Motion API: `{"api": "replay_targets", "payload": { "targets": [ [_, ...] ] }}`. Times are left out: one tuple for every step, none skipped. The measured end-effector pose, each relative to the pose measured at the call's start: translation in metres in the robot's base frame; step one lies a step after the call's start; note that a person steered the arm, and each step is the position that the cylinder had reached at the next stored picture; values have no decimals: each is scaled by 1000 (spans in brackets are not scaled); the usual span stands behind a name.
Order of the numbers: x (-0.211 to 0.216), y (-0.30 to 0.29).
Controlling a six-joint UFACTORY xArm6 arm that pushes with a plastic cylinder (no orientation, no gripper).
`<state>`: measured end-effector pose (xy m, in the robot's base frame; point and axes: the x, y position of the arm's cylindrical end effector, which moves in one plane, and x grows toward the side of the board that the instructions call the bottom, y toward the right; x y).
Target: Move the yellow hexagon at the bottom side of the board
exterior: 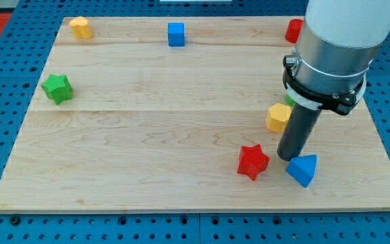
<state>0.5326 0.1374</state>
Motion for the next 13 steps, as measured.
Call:
{"api": "replay_targets", "payload": {
  "targets": [
    [0,0],
    [-10,14],
    [-46,24],
    [-63,12],
    [-64,-15],
    [-83,11],
    [-90,-24],
    [-90,-82],
    [-115,-117],
    [-104,-161],
    [-104,-198],
    [-114,-235],
    [-93,-260]
  ]
}}
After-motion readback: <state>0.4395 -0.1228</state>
